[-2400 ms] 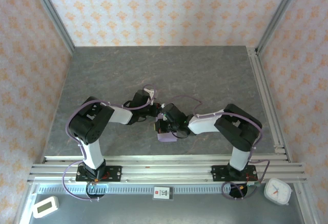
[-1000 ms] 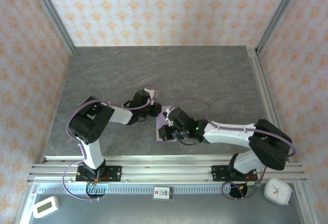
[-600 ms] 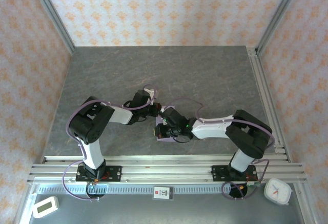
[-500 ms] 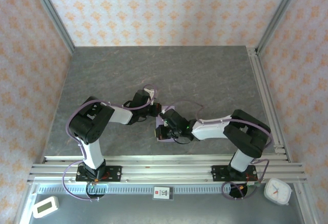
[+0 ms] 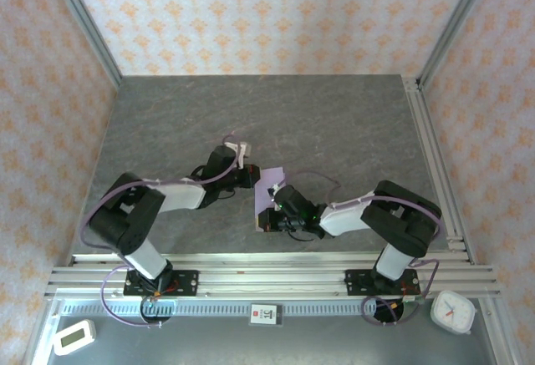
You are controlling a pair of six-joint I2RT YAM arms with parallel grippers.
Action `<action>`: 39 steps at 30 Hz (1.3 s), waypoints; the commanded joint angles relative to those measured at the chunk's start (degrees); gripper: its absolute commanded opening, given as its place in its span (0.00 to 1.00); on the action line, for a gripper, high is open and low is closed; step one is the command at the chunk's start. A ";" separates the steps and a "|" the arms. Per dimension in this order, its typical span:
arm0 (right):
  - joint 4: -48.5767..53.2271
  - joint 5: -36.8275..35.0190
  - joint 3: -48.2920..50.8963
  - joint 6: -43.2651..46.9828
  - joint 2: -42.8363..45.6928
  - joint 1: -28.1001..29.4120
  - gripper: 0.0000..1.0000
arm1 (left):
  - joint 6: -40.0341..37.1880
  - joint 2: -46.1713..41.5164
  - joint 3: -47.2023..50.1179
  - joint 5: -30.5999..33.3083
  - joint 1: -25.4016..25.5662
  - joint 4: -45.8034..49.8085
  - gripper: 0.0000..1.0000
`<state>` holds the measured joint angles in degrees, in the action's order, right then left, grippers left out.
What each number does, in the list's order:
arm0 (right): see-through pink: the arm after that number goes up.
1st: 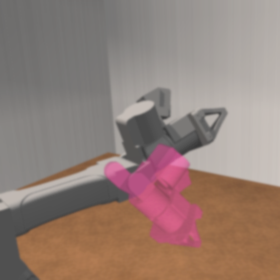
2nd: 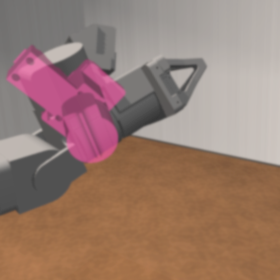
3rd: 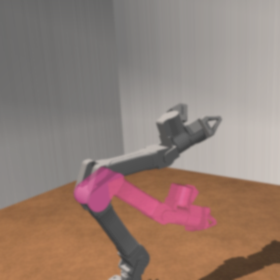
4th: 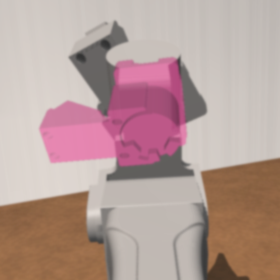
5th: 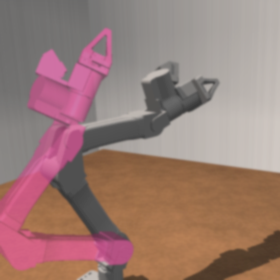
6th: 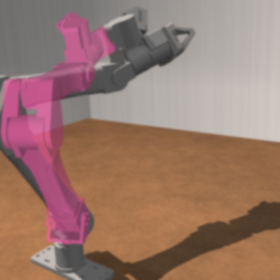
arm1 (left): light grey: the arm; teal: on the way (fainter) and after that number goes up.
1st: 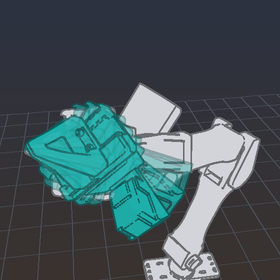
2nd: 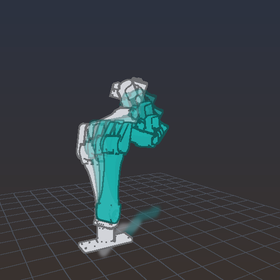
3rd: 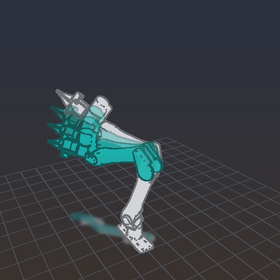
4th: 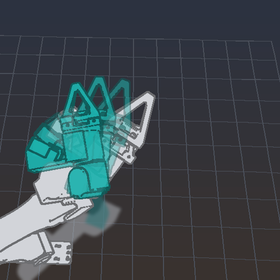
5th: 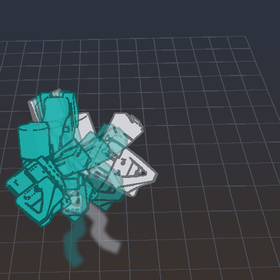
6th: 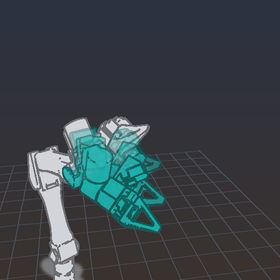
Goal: Fold a paper plane with a square sheet of paper (pick it up from the middle)
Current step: Hold the square sheet of paper at the bottom-center of the table.
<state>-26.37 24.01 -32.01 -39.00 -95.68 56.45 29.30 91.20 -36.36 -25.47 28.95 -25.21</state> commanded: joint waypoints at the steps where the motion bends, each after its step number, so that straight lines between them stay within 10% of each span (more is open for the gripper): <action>1: 1.34 -0.10 1.64 -0.83 -1.84 -0.02 0.00 | 3.96 -3.51 2.76 -1.03 1.36 -1.00 0.00; 17: 4.58 -0.32 0.23 0.59 -2.67 -0.02 0.00 | 8.76 0.86 10.09 -0.68 7.50 -8.08 0.00; 39: 10.84 1.31 0.05 4.46 -6.75 -0.07 0.00 | 4.83 7.52 -0.34 8.31 3.82 1.30 0.00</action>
<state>-24.91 26.15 -35.07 -35.90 -98.39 56.40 35.97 97.45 -34.79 -19.75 34.20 -25.30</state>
